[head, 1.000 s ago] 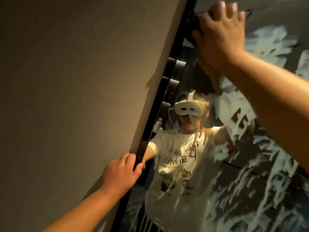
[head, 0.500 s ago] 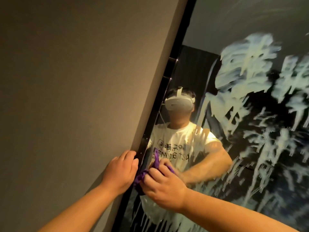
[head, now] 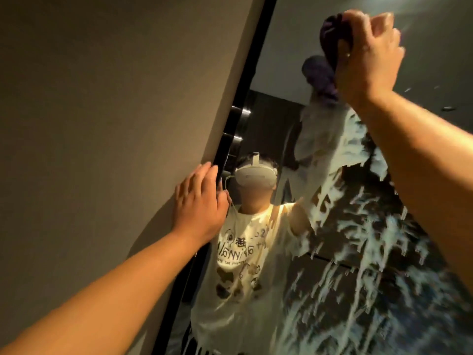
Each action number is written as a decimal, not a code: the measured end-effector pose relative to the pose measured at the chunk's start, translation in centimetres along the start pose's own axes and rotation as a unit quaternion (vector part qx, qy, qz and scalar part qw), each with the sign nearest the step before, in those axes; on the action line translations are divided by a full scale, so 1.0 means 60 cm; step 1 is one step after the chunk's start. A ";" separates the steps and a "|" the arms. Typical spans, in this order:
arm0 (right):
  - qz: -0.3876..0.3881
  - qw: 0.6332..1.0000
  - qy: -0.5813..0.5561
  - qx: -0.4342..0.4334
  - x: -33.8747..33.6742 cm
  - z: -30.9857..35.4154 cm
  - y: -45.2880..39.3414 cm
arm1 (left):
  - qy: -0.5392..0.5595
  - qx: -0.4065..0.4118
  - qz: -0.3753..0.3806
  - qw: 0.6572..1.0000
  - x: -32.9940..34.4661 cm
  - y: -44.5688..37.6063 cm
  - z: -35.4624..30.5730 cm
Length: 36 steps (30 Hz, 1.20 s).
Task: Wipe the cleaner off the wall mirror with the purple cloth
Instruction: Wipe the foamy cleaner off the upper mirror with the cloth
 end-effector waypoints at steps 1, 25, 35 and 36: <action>0.007 1.000 0.005 0.019 0.001 -0.010 -0.019 | -0.005 0.002 0.000 1.000 0.005 -0.013 -0.009; 0.096 0.927 -0.116 -0.344 0.023 0.247 0.564 | -0.005 0.046 -0.030 0.998 0.030 -0.032 -0.010; 0.104 0.884 -0.212 -0.402 -0.014 0.250 0.561 | -0.031 0.024 0.001 0.999 0.023 -0.018 -0.016; 0.096 0.895 -0.211 -0.381 -0.015 0.229 0.522 | -0.032 0.025 -0.001 0.999 0.021 -0.016 -0.020</action>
Point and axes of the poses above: each hand's wrist, its own y-axis away from the middle knuckle, its own x-axis out of the palm, z = x × y, the point moved 3 cm from there along -y, towards the middle knuckle, and after that the axes turned 14 degrees about -x, right-handed, at the moved point
